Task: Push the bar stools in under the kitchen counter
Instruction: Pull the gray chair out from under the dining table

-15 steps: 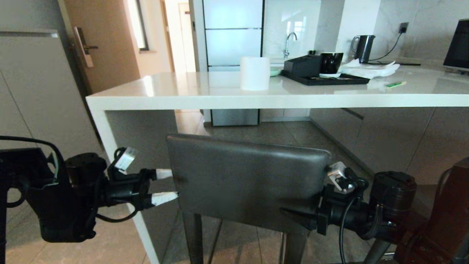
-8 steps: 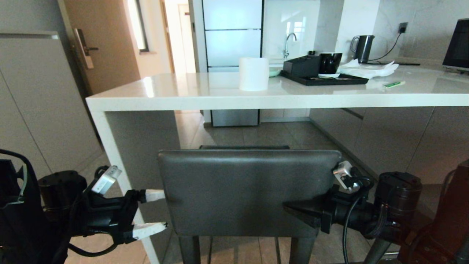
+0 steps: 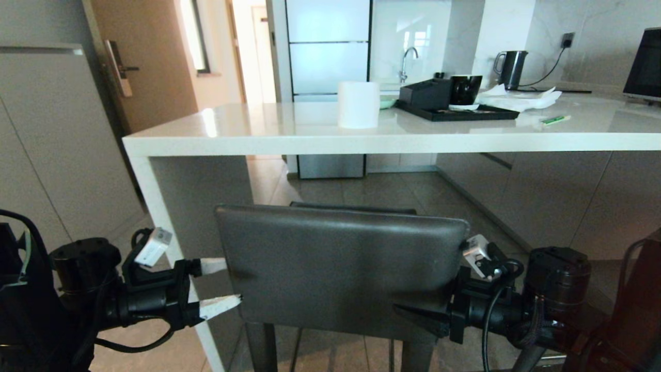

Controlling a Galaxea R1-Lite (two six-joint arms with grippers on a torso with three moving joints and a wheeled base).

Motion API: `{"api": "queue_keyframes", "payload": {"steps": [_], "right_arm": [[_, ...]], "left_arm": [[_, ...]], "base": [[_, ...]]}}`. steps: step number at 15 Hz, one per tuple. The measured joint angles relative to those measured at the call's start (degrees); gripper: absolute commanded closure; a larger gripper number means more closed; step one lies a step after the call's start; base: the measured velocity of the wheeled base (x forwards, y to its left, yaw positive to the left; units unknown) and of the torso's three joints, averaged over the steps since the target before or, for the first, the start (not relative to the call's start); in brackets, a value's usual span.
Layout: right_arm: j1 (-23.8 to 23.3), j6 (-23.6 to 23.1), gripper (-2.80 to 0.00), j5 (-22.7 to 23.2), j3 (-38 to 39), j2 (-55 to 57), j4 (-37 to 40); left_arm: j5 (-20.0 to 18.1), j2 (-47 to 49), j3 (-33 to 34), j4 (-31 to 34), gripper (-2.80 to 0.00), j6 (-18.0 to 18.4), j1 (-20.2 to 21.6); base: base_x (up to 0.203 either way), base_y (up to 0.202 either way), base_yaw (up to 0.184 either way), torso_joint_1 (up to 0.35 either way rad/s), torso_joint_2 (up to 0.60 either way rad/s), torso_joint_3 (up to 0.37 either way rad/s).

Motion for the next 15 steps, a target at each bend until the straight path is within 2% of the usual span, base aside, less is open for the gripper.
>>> {"api": "queue_keyframes", "payload": {"steps": [6,11,15], "right_arm": [[-0.34,0.41,-2.80,-0.35,0.02,0.00,0.07],[-0.29,0.46,-2.80,-0.50,-0.05,0.37,-0.07],[-0.51,0.43,-2.80,-0.46,0.10,0.41,-0.09]], "left_arm": [[0.44,1.46,-0.28,-0.29,-2.80,1.43,-0.57],[2.37,5.10,-5.50,-0.20,-2.80,1.60,4.08],[1.82,6.23,-6.59,-0.24,-2.80,1.65,2.05]], "base": [[0.000,0.000,0.000,0.000,0.00,0.000],[0.000,0.000,0.000,0.000,0.00,0.000],[0.000,0.000,0.000,0.000,0.00,0.000]]}}
